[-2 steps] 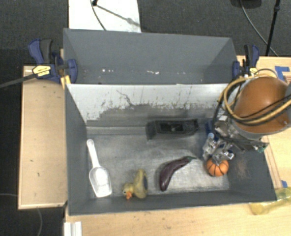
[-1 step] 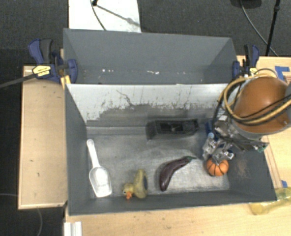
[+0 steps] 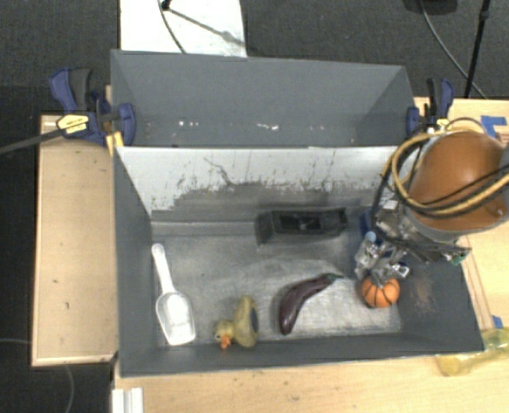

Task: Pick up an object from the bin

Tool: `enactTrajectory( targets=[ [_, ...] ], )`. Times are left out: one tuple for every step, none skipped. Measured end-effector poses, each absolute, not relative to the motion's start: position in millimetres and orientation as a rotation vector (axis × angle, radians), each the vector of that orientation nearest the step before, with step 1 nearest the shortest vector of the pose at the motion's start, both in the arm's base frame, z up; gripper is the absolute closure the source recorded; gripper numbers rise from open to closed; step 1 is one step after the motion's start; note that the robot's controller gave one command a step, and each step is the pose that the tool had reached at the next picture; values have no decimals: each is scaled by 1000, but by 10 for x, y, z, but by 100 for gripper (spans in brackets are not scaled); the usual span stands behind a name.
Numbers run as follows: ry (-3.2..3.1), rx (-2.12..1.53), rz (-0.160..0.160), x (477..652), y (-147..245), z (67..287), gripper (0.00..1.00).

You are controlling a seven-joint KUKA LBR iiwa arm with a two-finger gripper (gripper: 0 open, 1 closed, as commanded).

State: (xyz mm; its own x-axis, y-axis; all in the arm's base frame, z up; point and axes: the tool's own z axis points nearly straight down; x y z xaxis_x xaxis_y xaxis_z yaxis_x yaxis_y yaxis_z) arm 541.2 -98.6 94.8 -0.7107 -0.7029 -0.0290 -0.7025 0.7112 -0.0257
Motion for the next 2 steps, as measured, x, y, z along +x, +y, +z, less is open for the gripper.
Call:
enactTrajectory(
  targets=[
    [2899,-1189,-2,5425,-976,1318,100],
    [2896,-1214,1,5486,-1028,2036,100]
  ],
)
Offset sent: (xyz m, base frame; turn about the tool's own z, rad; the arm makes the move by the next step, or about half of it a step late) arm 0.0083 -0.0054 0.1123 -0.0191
